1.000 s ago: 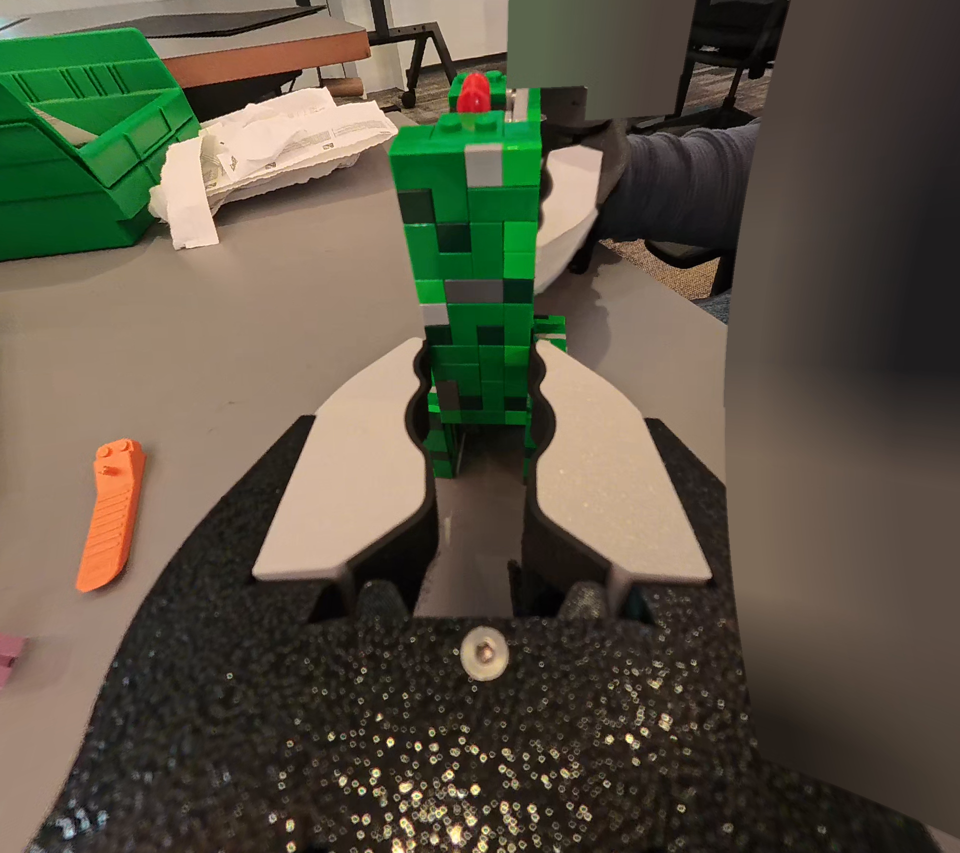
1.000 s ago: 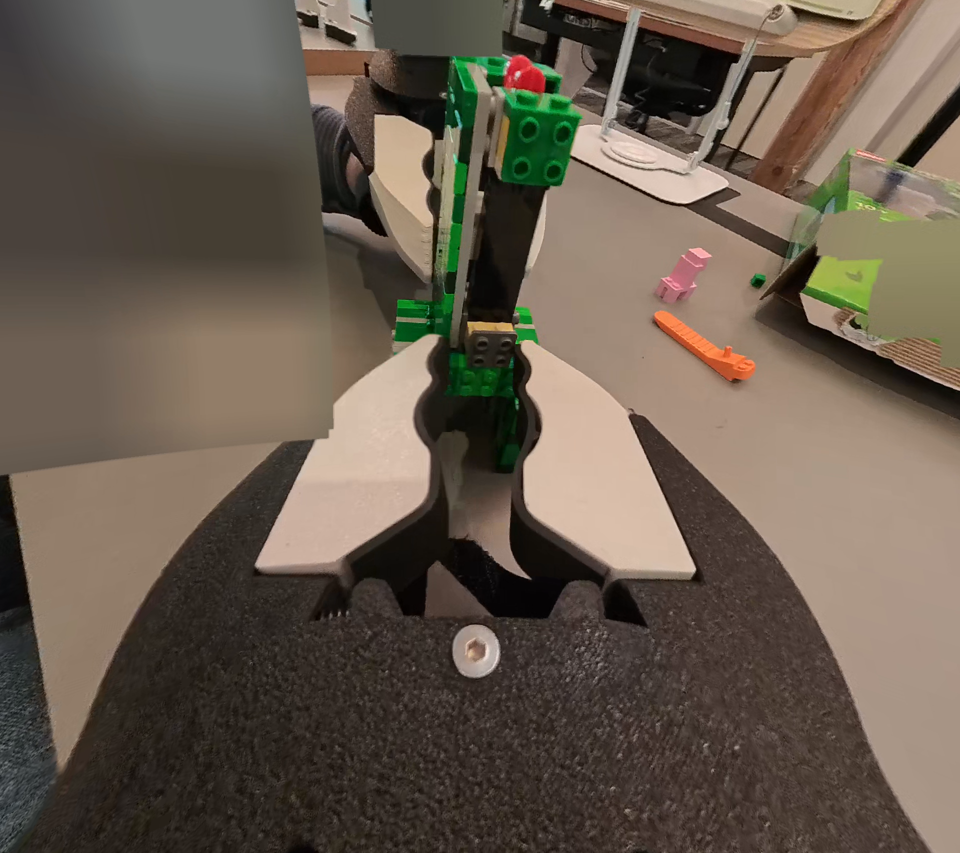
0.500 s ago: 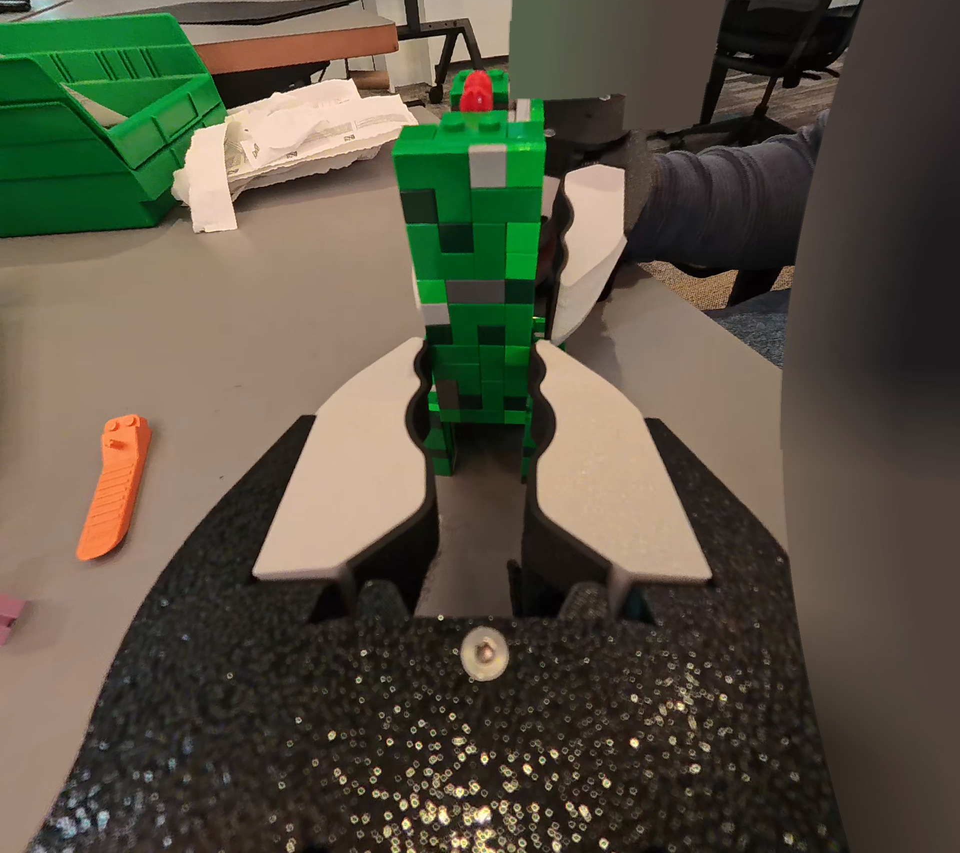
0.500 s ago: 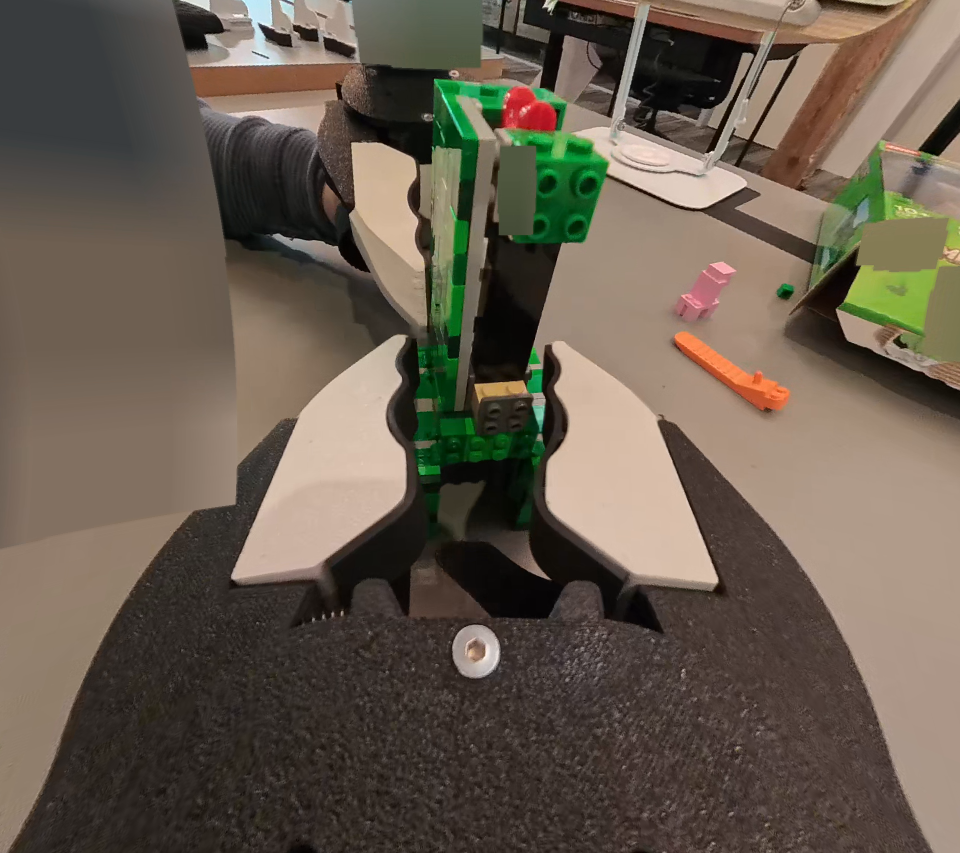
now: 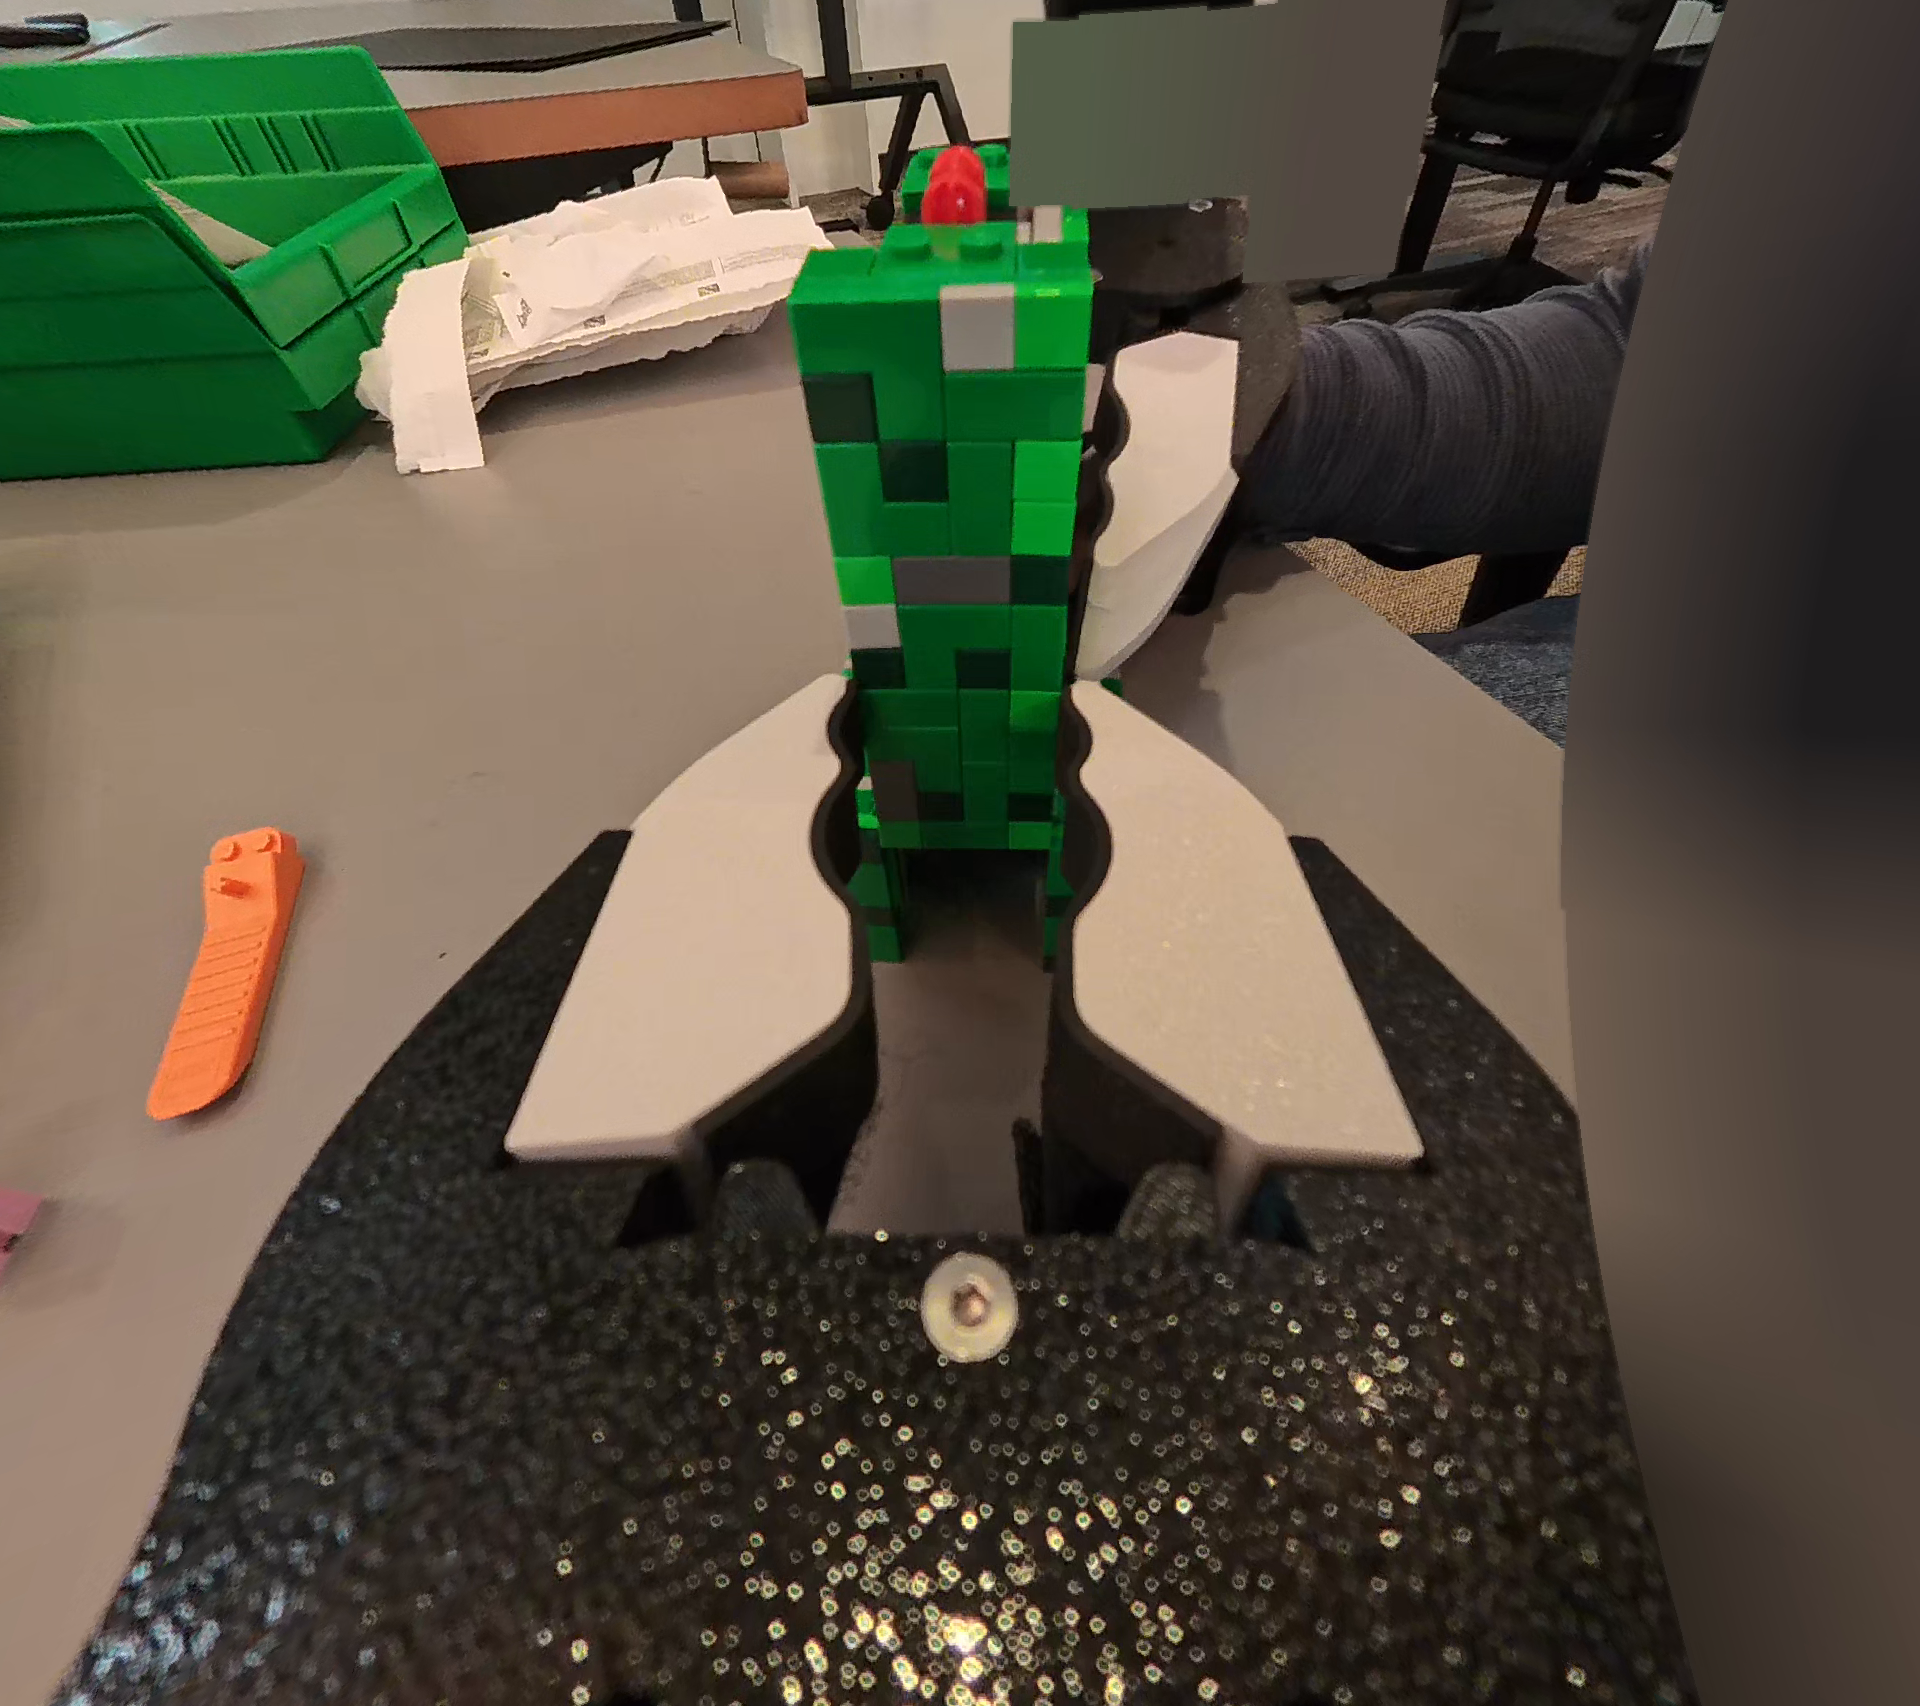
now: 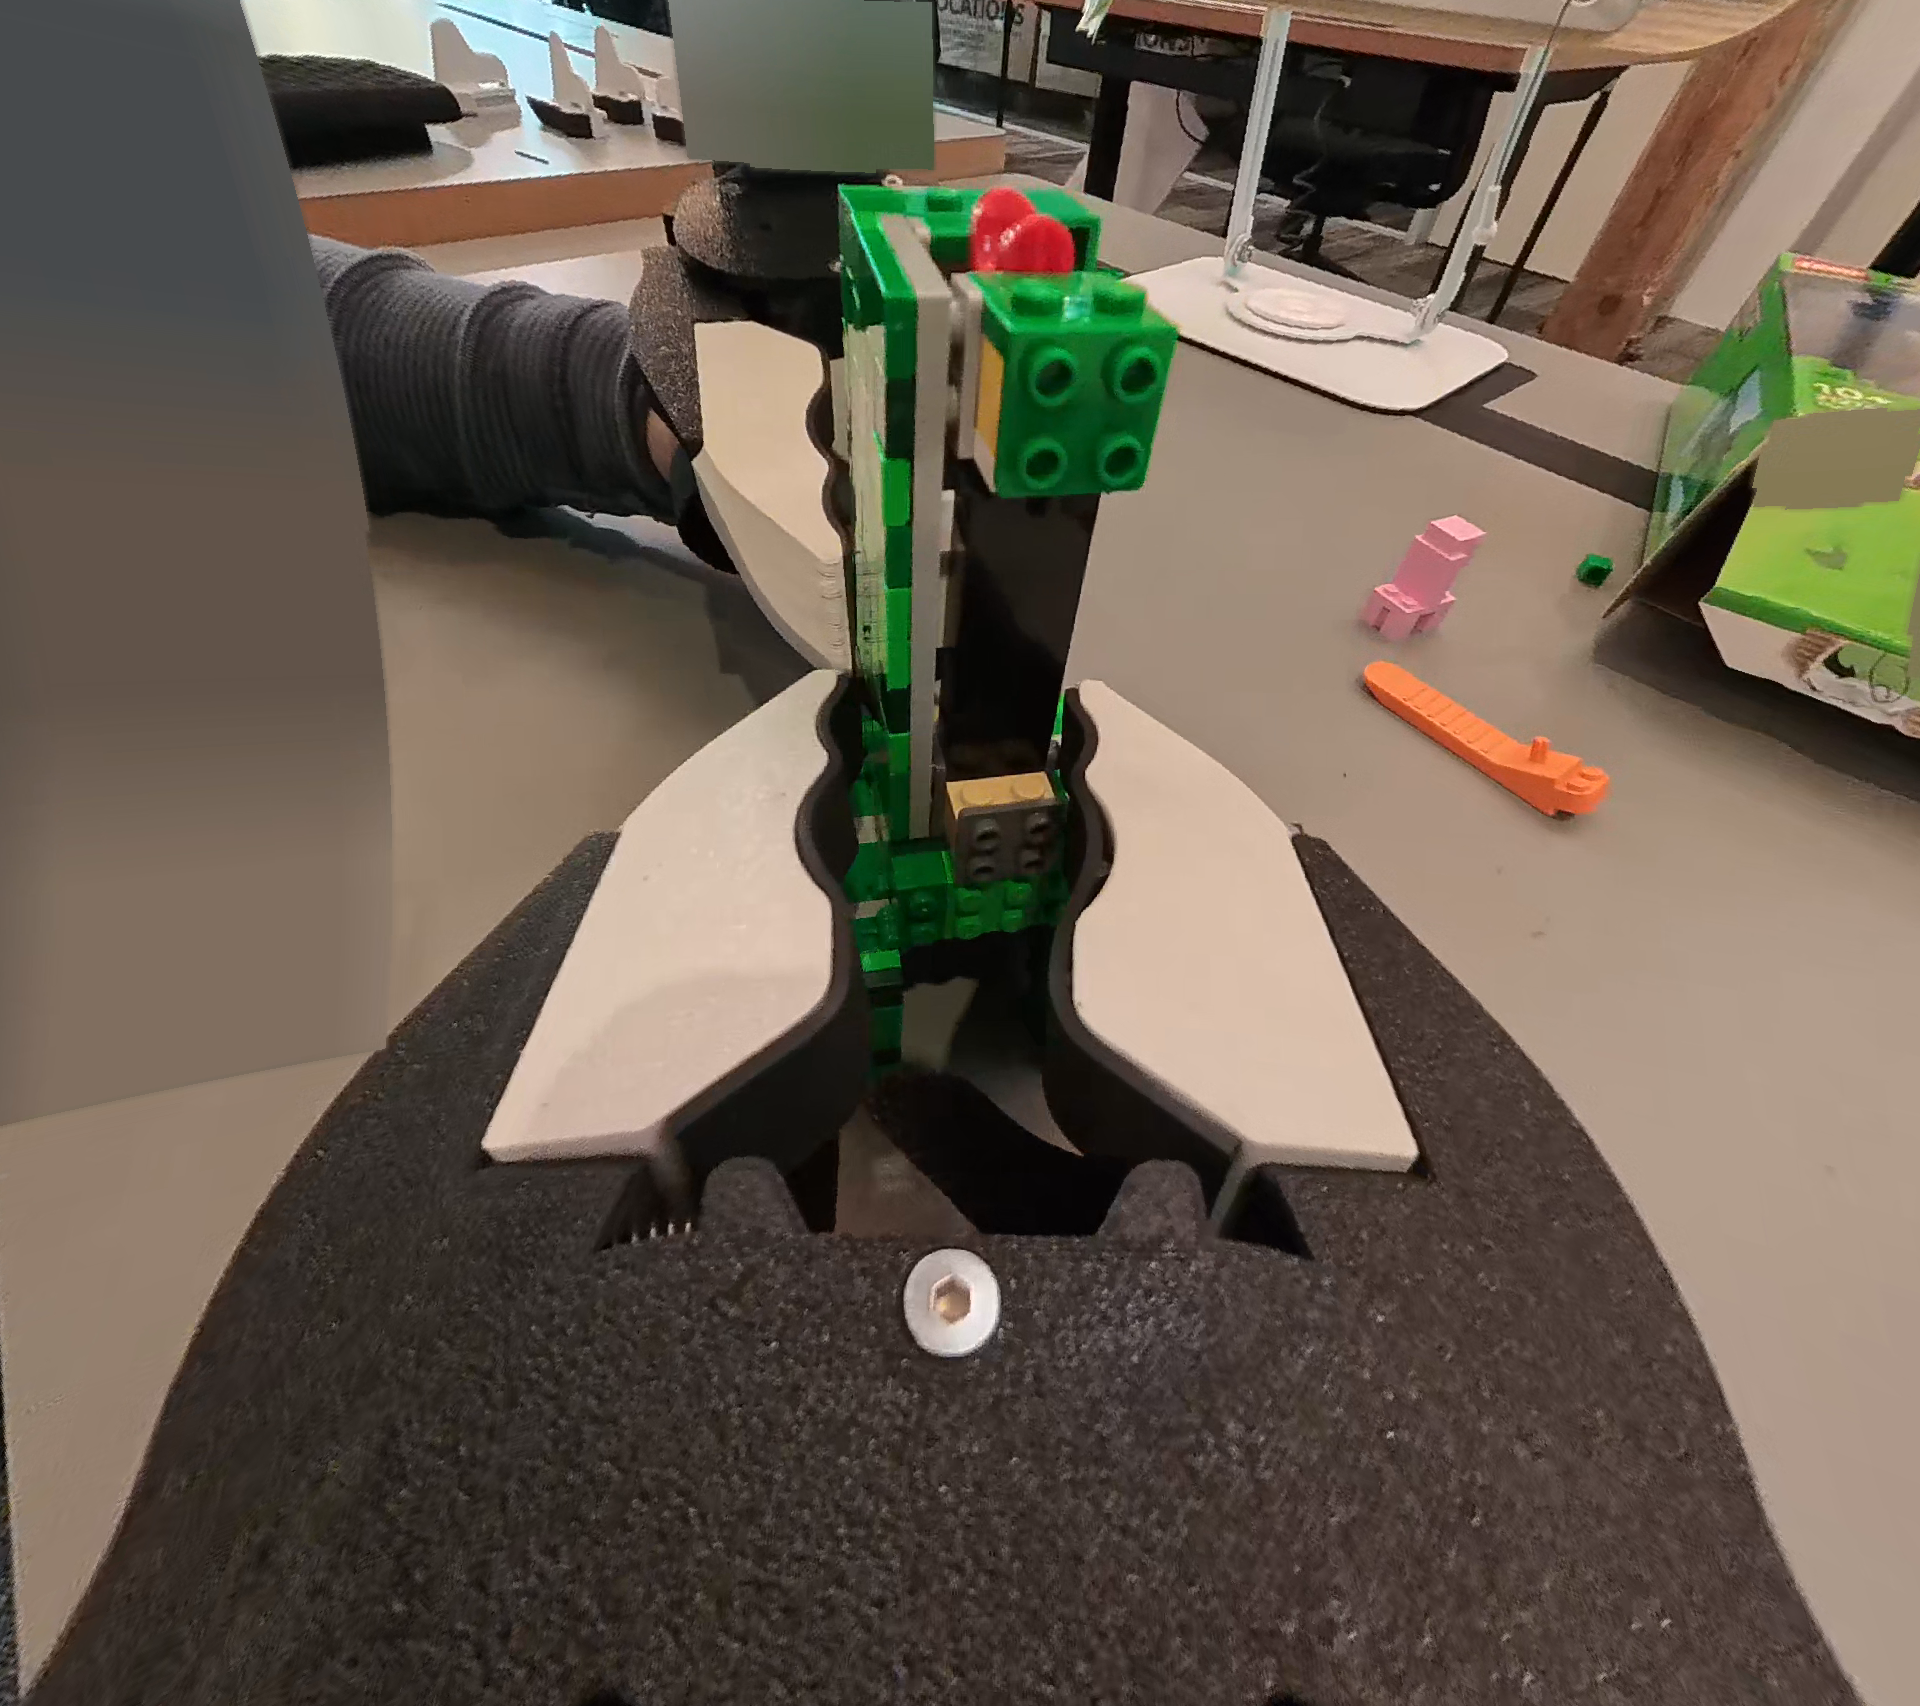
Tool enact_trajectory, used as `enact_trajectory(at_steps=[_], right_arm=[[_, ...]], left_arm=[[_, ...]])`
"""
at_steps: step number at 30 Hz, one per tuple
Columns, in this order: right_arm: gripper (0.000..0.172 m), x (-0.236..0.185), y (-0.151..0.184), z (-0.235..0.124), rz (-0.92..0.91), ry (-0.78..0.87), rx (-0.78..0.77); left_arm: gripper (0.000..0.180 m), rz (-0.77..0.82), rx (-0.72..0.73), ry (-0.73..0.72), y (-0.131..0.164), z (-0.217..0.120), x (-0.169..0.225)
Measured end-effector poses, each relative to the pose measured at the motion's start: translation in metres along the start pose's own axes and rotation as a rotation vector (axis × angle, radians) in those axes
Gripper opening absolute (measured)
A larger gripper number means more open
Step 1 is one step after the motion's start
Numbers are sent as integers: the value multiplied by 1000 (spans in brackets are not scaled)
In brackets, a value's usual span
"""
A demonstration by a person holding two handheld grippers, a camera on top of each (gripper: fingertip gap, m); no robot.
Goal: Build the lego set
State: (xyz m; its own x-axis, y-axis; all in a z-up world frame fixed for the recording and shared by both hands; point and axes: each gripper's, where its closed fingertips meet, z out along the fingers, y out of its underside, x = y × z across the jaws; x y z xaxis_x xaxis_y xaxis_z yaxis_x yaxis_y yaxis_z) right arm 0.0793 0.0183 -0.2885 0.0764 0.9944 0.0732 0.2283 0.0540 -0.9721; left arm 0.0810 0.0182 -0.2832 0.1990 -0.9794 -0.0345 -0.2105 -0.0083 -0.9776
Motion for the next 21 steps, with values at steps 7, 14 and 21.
enact_trajectory(at_steps=[7, 14, 21], right_arm=[[36, -1, 0, -1, -1, 27, -4], [36, -1, 1, -1, 3, 37, -5], [35, 0, 1, -1, 13, 43, -7]], left_arm=[[35, -8, 4, -2, 0, 0, 0], [35, -14, 7, -2, -1, 1, 0], [35, -17, 7, -6, -1, 1, 0]])
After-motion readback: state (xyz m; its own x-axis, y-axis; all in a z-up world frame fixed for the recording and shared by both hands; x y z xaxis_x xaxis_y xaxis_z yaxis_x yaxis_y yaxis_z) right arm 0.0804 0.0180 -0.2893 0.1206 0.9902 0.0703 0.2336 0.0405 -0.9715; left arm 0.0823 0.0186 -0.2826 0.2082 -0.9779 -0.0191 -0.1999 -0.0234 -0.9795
